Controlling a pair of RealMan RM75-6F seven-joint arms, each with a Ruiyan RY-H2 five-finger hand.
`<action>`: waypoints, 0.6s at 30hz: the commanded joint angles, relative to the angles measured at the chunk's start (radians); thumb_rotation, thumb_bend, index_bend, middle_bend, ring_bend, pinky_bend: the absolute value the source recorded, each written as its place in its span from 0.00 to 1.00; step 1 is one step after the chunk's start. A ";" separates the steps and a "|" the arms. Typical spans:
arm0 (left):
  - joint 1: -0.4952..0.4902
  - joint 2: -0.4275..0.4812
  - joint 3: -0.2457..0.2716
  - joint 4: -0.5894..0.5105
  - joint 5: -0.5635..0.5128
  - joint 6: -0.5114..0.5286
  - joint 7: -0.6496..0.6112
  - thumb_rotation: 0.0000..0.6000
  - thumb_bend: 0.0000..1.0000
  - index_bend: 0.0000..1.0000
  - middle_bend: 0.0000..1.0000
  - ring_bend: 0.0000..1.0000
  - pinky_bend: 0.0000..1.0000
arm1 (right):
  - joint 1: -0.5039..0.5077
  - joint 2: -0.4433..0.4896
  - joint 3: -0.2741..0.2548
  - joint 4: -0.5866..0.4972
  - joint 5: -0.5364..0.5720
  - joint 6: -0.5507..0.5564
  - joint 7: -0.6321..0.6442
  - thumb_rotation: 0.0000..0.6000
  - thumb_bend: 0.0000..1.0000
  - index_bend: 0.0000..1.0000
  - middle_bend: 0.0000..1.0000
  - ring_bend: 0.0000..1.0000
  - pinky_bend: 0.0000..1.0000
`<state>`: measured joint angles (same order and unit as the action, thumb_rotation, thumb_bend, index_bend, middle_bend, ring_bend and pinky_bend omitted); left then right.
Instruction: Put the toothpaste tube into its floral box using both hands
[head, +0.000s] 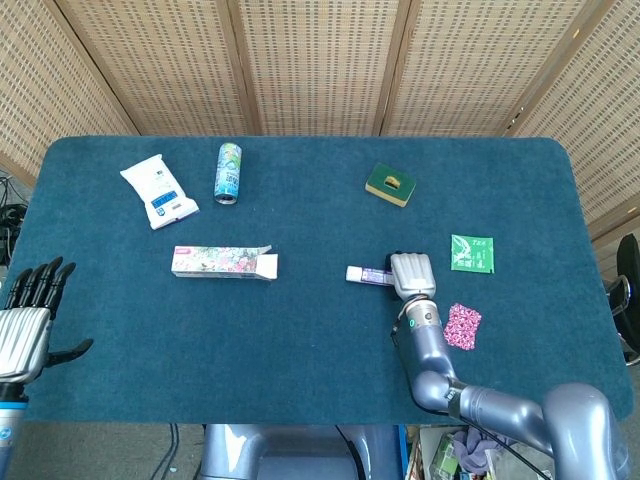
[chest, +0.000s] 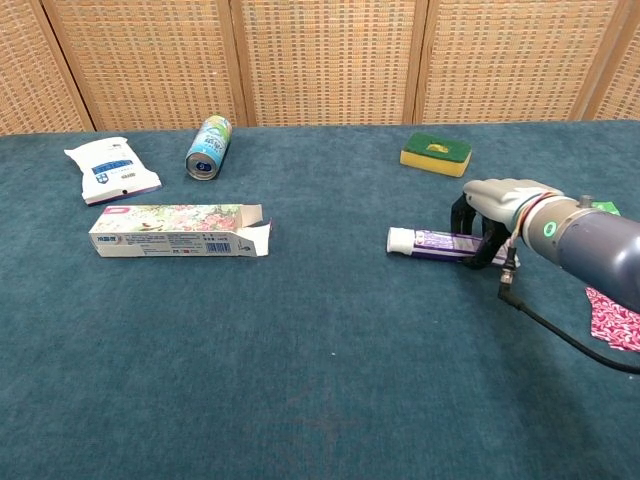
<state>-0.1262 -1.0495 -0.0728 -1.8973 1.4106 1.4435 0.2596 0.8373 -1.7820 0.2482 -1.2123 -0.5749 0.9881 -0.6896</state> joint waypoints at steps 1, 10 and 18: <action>-0.002 -0.001 0.002 -0.001 0.000 -0.003 0.001 1.00 0.15 0.00 0.00 0.00 0.00 | -0.008 0.012 -0.010 -0.011 -0.025 -0.002 0.013 1.00 0.52 0.56 0.58 0.46 0.38; -0.023 -0.004 -0.006 0.013 -0.020 -0.035 -0.010 1.00 0.15 0.00 0.00 0.00 0.00 | -0.060 0.109 -0.032 -0.086 -0.197 -0.015 0.157 1.00 0.58 0.58 0.60 0.48 0.39; -0.112 -0.030 -0.054 0.105 -0.049 -0.143 -0.079 1.00 0.15 0.00 0.00 0.00 0.00 | -0.115 0.231 -0.054 -0.173 -0.364 0.010 0.286 1.00 0.59 0.58 0.60 0.48 0.39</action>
<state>-0.2131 -1.0695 -0.1131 -1.8165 1.3650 1.3272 0.1982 0.7422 -1.5833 0.2029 -1.3543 -0.9046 0.9893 -0.4337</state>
